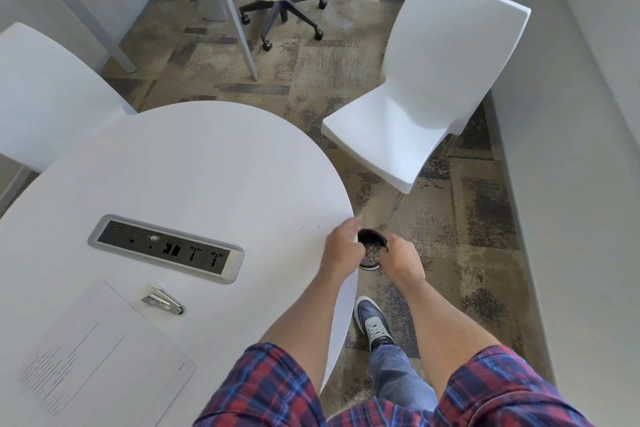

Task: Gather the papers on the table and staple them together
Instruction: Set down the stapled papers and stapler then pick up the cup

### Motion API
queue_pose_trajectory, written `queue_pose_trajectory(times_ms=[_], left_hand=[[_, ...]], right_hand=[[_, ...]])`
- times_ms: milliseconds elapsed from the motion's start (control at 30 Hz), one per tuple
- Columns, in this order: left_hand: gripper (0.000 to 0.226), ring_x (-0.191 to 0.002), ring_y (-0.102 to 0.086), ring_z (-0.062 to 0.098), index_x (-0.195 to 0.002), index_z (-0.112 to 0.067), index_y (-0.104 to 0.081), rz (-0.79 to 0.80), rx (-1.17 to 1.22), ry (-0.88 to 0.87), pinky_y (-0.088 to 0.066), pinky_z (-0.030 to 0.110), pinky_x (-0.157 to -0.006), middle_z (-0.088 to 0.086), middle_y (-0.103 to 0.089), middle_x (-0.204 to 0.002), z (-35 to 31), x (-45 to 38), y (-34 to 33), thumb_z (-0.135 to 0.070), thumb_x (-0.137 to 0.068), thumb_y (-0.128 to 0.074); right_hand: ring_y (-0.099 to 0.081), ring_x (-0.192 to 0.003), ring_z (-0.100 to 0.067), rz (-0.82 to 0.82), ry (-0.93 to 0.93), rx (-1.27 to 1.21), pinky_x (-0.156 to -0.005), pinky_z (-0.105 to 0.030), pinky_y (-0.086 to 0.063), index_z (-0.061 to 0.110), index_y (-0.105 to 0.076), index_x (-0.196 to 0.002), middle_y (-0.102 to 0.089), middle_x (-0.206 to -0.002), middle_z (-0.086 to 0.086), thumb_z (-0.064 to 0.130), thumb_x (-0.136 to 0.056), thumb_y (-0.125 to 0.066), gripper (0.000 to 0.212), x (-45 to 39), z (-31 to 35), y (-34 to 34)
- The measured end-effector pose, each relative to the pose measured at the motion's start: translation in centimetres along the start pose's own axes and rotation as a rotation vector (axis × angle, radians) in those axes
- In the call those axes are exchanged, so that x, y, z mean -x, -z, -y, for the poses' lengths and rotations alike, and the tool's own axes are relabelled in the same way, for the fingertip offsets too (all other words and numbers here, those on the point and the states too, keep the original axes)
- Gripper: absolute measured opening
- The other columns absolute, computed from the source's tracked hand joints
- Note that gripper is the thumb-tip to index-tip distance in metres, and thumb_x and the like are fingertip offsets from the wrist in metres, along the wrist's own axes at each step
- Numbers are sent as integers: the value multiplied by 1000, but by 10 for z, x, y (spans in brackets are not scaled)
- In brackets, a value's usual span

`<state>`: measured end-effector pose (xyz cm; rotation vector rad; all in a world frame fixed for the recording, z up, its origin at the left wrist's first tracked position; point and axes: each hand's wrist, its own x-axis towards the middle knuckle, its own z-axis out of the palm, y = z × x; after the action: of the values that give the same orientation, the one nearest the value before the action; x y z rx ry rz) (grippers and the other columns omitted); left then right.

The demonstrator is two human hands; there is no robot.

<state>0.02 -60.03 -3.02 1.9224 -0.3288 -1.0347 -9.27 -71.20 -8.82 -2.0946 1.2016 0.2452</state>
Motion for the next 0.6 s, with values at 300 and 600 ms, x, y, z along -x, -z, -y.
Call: queue_pose_trajectory(times_ms=[300, 600], left_hand=[[76, -157, -16, 18, -161, -16, -24, -485, -394, 93, -13, 34, -128, -2, -19, -170, 40, 1, 86, -6, -88, -41], [78, -157, 11, 11, -163, -14, 2, -179, -472, 11, 10, 31, -127, 0, 11, -172, 39, -3, 60, -8, -94, -34]], right_hand=[[-77, -80, -31, -8, 3, -13, -73, -45, -65, 12, -68, -119, -78, -95, -13, 5, -89, -47, 38, 0, 3, 1], [-73, -82, -35, -33, 2, 36, -70, -44, -62, 9, -64, -106, -75, -93, -16, 6, -89, -47, 25, -4, 9, 7]])
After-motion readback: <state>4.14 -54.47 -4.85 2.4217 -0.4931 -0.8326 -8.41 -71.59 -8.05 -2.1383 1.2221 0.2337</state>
